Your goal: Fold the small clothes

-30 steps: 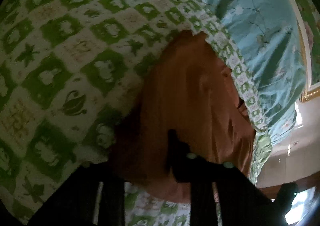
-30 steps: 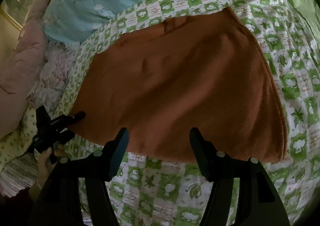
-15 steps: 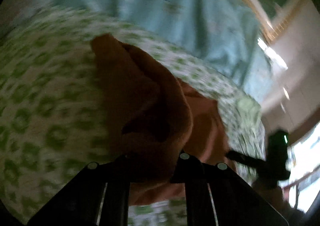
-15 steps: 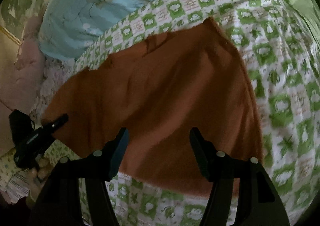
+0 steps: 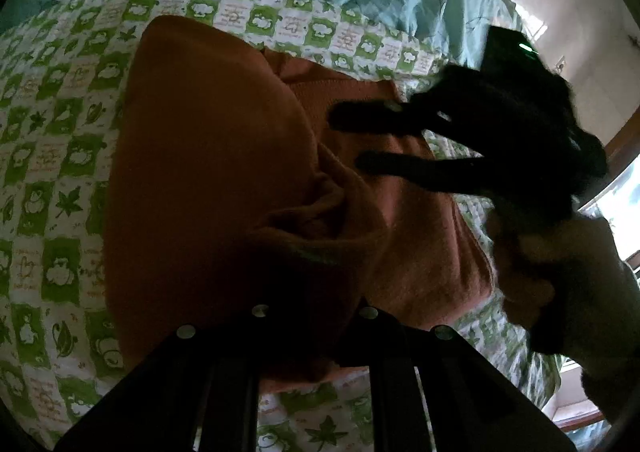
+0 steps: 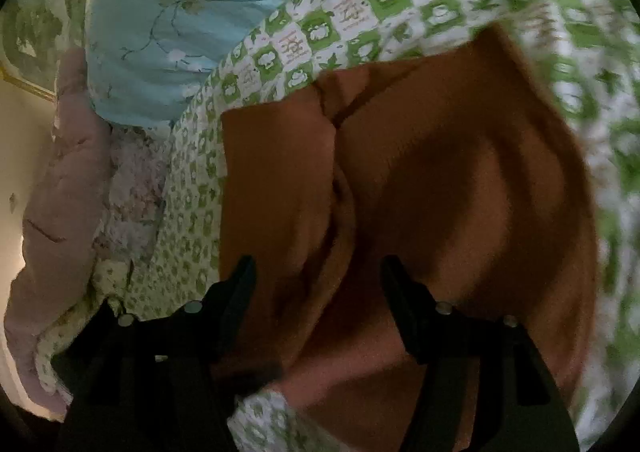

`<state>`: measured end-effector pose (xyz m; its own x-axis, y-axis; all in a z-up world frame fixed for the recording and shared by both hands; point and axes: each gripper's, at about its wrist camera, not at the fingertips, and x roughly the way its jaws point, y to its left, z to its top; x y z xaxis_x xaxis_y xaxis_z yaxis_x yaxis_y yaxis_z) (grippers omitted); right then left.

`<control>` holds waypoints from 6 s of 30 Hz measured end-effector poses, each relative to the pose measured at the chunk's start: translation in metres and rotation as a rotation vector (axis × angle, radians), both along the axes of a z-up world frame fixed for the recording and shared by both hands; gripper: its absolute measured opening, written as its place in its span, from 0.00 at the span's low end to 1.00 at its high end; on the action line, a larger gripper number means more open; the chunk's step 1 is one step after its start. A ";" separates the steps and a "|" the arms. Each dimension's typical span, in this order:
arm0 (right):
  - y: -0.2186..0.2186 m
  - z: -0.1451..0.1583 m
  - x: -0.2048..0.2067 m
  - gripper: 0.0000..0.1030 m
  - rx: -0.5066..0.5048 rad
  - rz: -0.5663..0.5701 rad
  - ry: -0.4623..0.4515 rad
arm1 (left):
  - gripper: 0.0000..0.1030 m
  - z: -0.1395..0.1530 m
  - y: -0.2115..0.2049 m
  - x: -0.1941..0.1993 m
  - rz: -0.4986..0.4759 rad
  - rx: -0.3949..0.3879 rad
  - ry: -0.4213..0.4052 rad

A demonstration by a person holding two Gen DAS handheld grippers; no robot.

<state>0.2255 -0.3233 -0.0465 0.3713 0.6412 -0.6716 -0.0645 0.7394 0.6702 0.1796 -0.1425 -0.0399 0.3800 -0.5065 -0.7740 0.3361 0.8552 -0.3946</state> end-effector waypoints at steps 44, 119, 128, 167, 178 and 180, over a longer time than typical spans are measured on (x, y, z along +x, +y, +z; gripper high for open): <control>-0.087 0.006 0.004 0.23 -0.181 -0.061 -0.109 | 0.51 0.016 -0.110 -0.033 -0.302 -0.105 0.074; 0.142 -0.043 -0.015 0.39 0.019 0.246 -0.013 | 0.37 -0.035 0.226 -0.011 0.343 -0.146 0.185; 0.110 0.014 -0.020 0.46 -0.073 0.128 -0.143 | 0.54 -0.010 0.259 -0.015 0.430 -0.107 0.175; 0.132 -0.012 0.015 0.19 -0.171 0.167 -0.063 | 0.26 -0.009 0.252 0.108 0.448 0.113 0.151; 0.093 -0.001 -0.087 0.37 -0.081 0.141 -0.040 | 0.46 -0.002 0.241 -0.061 0.334 -0.033 0.238; 0.095 -0.006 -0.097 0.37 -0.096 0.144 -0.034 | 0.47 -0.006 0.238 -0.075 0.336 -0.054 0.257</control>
<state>0.1283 -0.2283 -0.0529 0.3036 0.6225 -0.7213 -0.1955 0.7816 0.5923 0.1049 0.0950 -0.0457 0.3289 -0.4296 -0.8410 -0.0732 0.8762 -0.4763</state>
